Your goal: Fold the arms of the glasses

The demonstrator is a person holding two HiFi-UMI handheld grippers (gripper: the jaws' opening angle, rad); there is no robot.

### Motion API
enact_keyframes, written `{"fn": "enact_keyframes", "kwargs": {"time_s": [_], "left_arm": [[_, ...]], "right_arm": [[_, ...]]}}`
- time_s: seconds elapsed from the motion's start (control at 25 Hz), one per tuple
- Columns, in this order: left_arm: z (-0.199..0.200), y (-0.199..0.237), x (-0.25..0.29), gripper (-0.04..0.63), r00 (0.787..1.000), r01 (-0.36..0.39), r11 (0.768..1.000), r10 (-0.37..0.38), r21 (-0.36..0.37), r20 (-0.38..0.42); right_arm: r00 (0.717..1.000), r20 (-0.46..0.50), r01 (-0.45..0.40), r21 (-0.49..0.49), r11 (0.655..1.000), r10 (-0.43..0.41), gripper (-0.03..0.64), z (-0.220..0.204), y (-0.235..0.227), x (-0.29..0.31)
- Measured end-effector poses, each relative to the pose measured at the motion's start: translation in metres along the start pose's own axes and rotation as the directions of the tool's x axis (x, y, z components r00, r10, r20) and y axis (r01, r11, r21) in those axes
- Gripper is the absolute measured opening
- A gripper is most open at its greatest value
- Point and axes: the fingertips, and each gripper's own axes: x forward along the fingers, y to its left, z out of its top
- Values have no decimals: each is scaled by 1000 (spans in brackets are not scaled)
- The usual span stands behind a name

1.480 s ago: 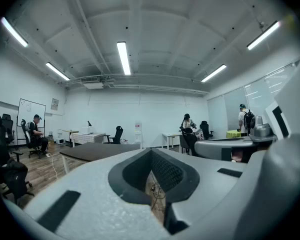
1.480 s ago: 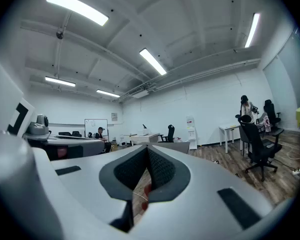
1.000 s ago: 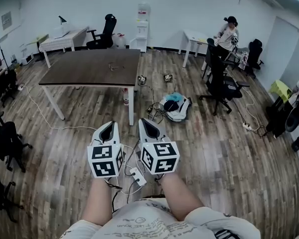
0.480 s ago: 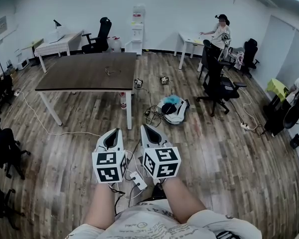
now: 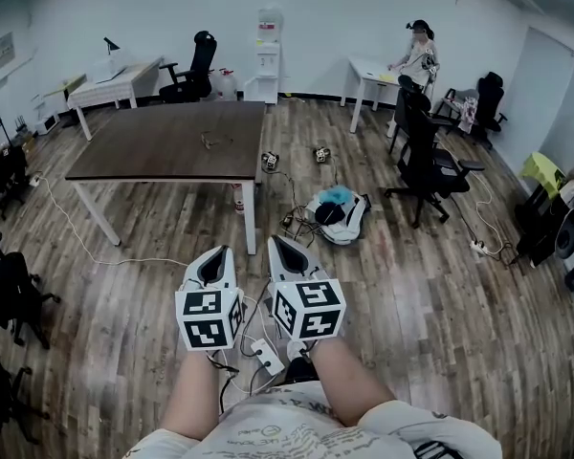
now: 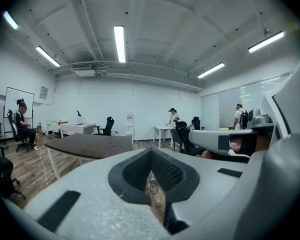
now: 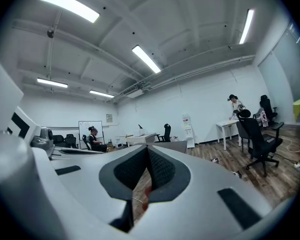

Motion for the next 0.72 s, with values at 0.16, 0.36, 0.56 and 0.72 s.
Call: {"fn": "enact_keyframes", "kwargs": {"time_s": [0.16,0.36,0.56,0.72], "left_arm": [[8,-1,42,14,1000,-12,1000,12,-3,-1],[19,-3,99,14,999,-31,999,30,-9,-13],[29,-4,151,14,998,-52,999,52,6,-36],[33,-5,191,14,996,-73,997,73,8,-52]], "right_arm": [[1000,-5,-15,-5,1000,15,11,5,-28,31],[999,-18,-33,2,999,33,11,13,-68,69],[999,-25,-45,37,998,46,11,20,-108,107],[998,-34,-60,46,997,62,11,22,-138,133]]}}
